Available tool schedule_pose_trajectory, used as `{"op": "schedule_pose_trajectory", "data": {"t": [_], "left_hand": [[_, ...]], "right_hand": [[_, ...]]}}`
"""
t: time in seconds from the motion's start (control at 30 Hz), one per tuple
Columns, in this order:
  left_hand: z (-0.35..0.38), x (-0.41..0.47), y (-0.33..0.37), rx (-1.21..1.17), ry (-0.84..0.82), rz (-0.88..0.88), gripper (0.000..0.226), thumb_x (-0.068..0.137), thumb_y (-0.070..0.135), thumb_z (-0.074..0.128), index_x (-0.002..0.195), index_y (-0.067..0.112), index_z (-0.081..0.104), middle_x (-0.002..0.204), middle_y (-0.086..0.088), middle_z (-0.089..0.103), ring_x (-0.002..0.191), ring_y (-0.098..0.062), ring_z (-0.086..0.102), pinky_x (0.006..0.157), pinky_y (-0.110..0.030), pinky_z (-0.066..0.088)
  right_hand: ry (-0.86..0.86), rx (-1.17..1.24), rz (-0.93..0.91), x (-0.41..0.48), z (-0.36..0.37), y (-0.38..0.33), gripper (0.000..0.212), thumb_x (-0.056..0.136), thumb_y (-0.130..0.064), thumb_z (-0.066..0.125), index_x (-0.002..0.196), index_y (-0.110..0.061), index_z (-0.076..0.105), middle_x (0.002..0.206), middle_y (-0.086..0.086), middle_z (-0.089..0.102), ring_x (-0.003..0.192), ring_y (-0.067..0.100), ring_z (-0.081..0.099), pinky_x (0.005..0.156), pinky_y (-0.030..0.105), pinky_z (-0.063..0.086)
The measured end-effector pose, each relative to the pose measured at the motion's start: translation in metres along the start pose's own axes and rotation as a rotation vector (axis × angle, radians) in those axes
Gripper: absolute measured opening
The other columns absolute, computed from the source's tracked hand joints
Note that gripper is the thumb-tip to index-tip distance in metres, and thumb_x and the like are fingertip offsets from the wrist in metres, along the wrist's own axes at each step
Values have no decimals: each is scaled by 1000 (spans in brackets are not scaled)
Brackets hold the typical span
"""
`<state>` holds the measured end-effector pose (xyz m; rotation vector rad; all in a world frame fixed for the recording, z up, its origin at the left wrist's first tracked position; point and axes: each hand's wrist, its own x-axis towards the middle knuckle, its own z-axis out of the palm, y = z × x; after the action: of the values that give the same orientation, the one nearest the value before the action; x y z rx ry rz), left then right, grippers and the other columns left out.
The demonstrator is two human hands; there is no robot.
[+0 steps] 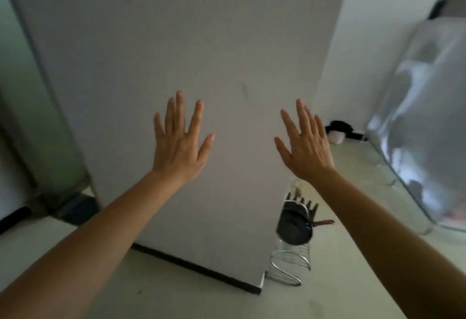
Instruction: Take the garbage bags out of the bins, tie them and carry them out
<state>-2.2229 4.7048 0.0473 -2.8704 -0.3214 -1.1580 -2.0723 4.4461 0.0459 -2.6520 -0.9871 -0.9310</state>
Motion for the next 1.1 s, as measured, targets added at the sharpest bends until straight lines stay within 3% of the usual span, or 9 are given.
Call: {"op": "schedule_pose_trajectory", "data": {"t": [0.1, 0.3, 0.5, 0.7, 0.83, 1.1], "left_hand": [[5, 43, 113, -91, 29, 174, 71, 102, 52, 31, 160, 17, 12, 165, -25, 4, 152, -42, 10, 117, -65, 16], [35, 63, 325, -199, 38, 410, 69, 103, 54, 26, 160, 19, 7, 166, -20, -2, 154, -36, 2, 120, -62, 11], [92, 67, 499, -293, -85, 418, 68, 104, 53, 25, 160, 20, 7, 166, -20, -3, 154, -36, 3, 118, -63, 14], [137, 94, 583, -289, -124, 442, 69, 103, 56, 18, 160, 22, 1, 167, -17, -9, 154, -35, -3, 120, -62, 9], [196, 122, 614, -288, -166, 438, 71, 101, 62, 17, 160, 26, -2, 166, -15, -13, 154, -34, -8, 121, -61, 5], [319, 248, 654, -347, -150, 376, 76, 99, 66, 16, 160, 26, -5, 165, -15, -17, 153, -35, -11, 120, -60, 4]], "right_hand": [[78, -103, 219, -49, -56, 110, 67, 103, -52, 35, 158, -19, 17, 167, 15, -1, 154, 33, 7, 123, 53, 13], [128, -171, 450, -170, -115, 276, 69, 101, -53, 32, 159, -19, 16, 167, 14, -1, 154, 31, 7, 124, 50, 12], [24, -248, 500, -275, -140, 422, 71, 98, -51, 38, 158, -17, 20, 166, 17, 6, 152, 35, 17, 122, 54, 18], [42, -267, 526, -277, -134, 521, 73, 99, -52, 38, 159, -18, 14, 167, 15, 1, 153, 33, 11, 123, 48, 11], [34, -207, 513, -254, -78, 560, 72, 99, -50, 39, 158, -16, 18, 166, 18, 5, 152, 35, 16, 122, 53, 19], [-47, -250, 440, -140, 16, 674, 70, 101, -49, 38, 159, -17, 15, 166, 18, 3, 153, 34, 12, 123, 51, 15]]}}
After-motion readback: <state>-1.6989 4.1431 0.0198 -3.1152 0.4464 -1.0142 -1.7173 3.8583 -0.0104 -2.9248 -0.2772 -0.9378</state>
